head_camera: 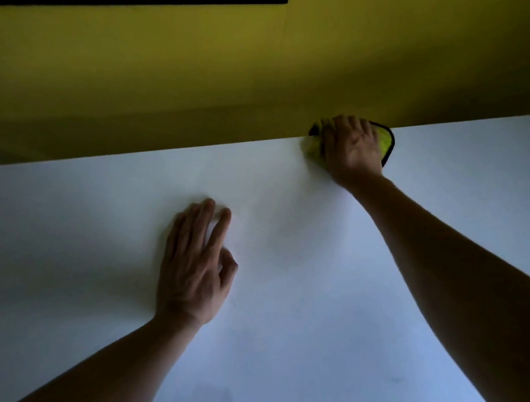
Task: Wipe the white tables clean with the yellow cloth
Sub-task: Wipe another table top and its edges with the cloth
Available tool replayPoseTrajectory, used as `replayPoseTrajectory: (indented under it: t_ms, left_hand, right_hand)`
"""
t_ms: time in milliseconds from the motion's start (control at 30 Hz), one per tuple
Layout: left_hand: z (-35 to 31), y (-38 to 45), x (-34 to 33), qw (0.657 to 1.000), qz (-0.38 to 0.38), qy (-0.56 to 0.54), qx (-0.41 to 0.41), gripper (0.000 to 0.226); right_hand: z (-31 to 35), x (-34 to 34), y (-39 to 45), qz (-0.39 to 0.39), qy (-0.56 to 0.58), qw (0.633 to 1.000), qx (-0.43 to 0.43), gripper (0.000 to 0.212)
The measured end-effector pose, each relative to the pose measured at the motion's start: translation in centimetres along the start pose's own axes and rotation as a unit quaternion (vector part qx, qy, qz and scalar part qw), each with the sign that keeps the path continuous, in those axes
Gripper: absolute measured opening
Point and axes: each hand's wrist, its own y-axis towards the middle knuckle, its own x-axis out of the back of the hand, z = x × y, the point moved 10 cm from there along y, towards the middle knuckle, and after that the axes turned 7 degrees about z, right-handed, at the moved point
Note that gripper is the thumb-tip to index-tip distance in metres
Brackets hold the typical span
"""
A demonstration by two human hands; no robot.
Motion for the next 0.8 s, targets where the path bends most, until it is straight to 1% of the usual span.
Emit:
replayPoseTrajectory:
  t_ms: [33, 100, 200, 300, 367, 500, 533, 600, 667, 700, 800]
  left_hand:
    - [-0.1, -0.1, 0.1, 1.000, 0.000, 0.002, 0.001, 0.063]
    - [-0.3, -0.2, 0.2, 1.000, -0.001, 0.007, -0.006, 0.063]
    - [-0.5, -0.2, 0.2, 1.000, -0.004, 0.021, -0.015, 0.062]
    - [-0.6, -0.2, 0.4, 0.999, 0.003, 0.040, -0.022, 0.062]
    - [-0.9, 0.0, 0.5, 0.998, 0.011, 0.055, -0.026, 0.062]
    - [-1.2, 0.0, 0.6, 0.998, 0.021, 0.060, -0.008, 0.061]
    - [-1.2, 0.0, 0.6, 0.998, 0.021, 0.061, -0.009, 0.061]
    - [-1.4, 0.0, 0.6, 0.998, 0.026, 0.064, -0.007, 0.061]
    - [-1.6, 0.0, 0.7, 0.997, 0.025, 0.065, 0.014, 0.060]
    - [-1.8, 0.2, 0.8, 0.997, 0.018, 0.062, 0.033, 0.058]
    - [-3.6, 1.1, 0.8, 0.996, -0.004, 0.028, 0.089, 0.055]
  right_hand:
    - [1.0, -0.5, 0.0, 0.015, -0.010, 1.000, 0.005, 0.035]
    - [4.6, -1.7, -0.6, 0.045, -0.024, 0.997, 0.058, 0.037]
    - [9.8, -2.7, -1.8, 0.047, 0.022, 0.991, 0.123, 0.039]
    - [10.9, -3.0, -1.7, 0.063, 0.019, 0.986, 0.154, 0.039]
    - [8.2, -2.4, -0.7, 0.082, -0.004, 0.985, 0.148, 0.042]
    - [-3.3, -0.2, 1.3, 0.111, -0.100, 0.985, 0.090, 0.049]
    - [-6.1, 0.6, 1.6, 0.103, -0.114, 0.985, 0.079, 0.048]
    - [-9.6, 2.5, 1.8, 0.058, -0.061, 0.995, 0.044, 0.041]
    - [-9.9, 3.0, 1.8, 0.014, -0.026, 0.999, 0.022, 0.039]
    - [-9.2, 2.9, 1.7, 0.009, -0.018, 1.000, 0.013, 0.041]
    - [-4.8, 0.9, 1.1, 0.042, -0.010, 0.998, 0.045, 0.042]
